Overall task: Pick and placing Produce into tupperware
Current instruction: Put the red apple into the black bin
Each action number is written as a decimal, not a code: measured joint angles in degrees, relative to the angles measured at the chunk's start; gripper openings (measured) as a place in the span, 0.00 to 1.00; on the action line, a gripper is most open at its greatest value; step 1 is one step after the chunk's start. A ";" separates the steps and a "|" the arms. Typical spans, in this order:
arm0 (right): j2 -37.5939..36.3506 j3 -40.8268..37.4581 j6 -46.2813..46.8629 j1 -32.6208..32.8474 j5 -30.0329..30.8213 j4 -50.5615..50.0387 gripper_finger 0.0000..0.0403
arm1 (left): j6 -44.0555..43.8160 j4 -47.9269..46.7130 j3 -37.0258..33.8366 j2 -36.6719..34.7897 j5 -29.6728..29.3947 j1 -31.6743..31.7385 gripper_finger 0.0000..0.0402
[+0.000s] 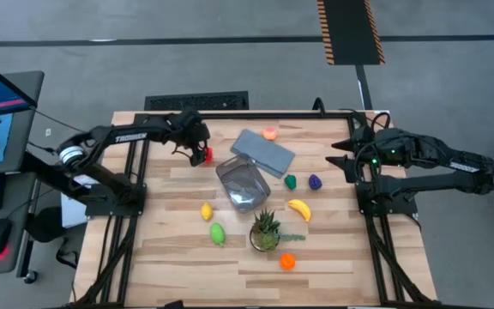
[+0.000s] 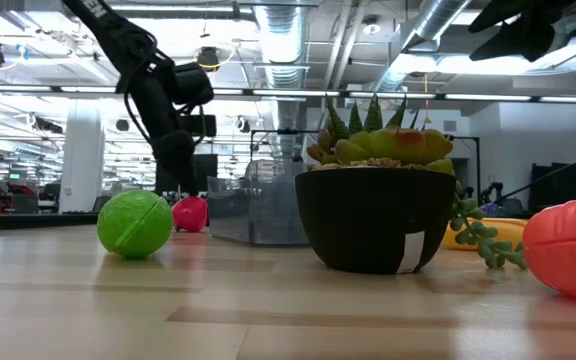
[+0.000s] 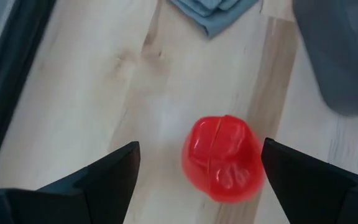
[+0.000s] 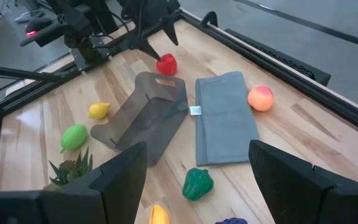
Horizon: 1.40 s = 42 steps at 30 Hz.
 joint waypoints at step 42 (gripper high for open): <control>0.00 0.00 0.04 0.00 -0.15 0.04 0.75 | -3.31 -3.37 2.38 6.34 2.33 -1.16 0.81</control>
